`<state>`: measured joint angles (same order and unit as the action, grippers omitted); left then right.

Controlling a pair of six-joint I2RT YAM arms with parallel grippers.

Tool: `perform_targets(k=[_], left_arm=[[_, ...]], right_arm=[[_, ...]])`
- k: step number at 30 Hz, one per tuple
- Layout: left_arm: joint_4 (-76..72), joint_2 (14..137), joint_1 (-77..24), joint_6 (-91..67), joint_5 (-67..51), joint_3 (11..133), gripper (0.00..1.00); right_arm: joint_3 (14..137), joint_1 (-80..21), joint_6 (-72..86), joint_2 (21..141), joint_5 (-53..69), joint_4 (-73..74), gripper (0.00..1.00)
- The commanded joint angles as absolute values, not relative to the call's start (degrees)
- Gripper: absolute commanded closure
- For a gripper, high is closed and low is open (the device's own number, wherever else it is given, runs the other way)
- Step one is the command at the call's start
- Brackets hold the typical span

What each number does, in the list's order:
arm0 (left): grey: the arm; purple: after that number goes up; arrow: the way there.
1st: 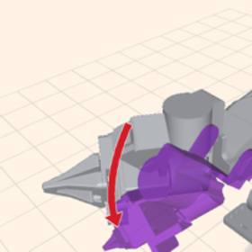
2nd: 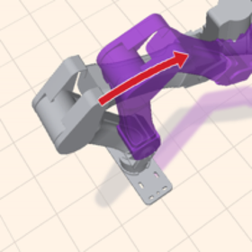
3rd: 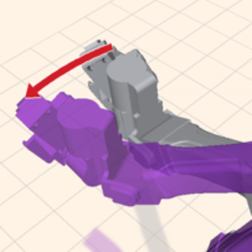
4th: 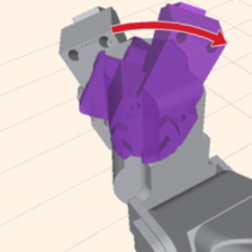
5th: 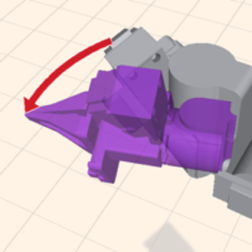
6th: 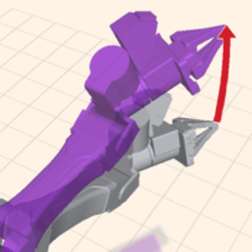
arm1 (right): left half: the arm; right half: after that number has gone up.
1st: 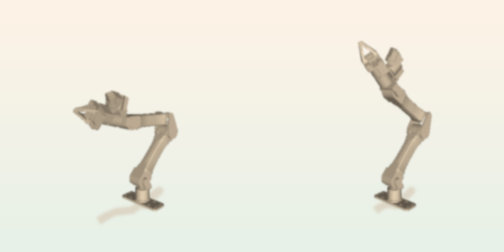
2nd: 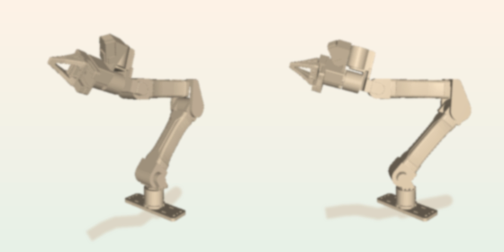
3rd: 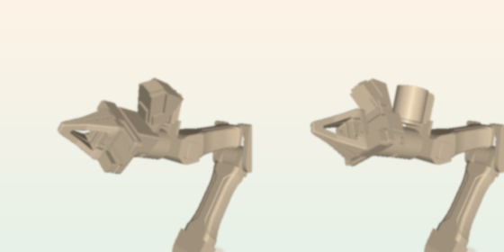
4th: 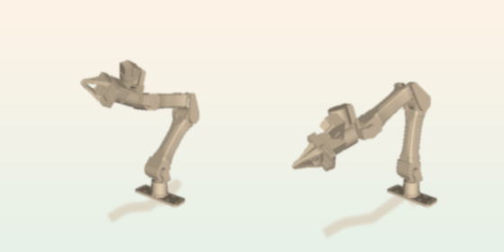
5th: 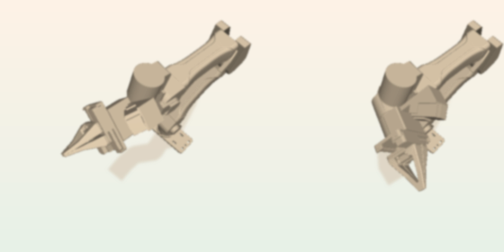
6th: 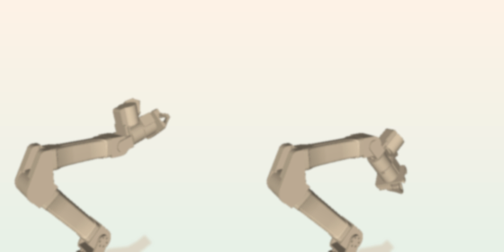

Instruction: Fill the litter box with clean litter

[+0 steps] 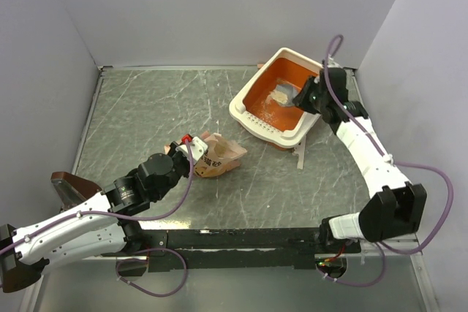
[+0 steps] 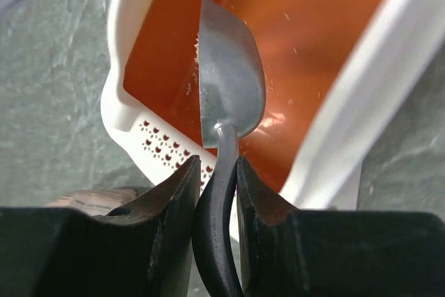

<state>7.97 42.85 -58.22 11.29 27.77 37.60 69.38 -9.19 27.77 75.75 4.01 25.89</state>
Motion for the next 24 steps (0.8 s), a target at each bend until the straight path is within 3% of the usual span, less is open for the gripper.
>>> perform_targets(k=[1,4,6,13,19,24], left_arm=[[8.09,42.19,-58.18,10.55,27.42,37.44,0.99],[8.35,42.71,-58.27,10.63,27.6,37.53,0.99],[8.53,42.8,-58.18,10.72,28.03,37.53,0.99],[8.09,42.1,-58.18,10.81,28.21,37.18,0.99],[8.35,42.45,-58.27,10.81,27.86,37.27,0.99],[7.82,42.54,-58.18,11.08,26.63,37.27,0.99]], right_arm=[[81.86,-15.1,13.13,81.63,-7.94,33.89,1.0],[91.21,-22.23,8.19,88.84,-20.78,41.36,1.0],[93.59,-23.99,7.74,91.4,-22.41,43.06,1.0],[91.41,-26.89,5.63,88.17,-31.02,42.54,1.0],[94.47,-30.92,4.74,83.68,-30.15,46.83,1.0],[96.07,-32.52,7.9,77.18,-15.06,52.64,1.0]])
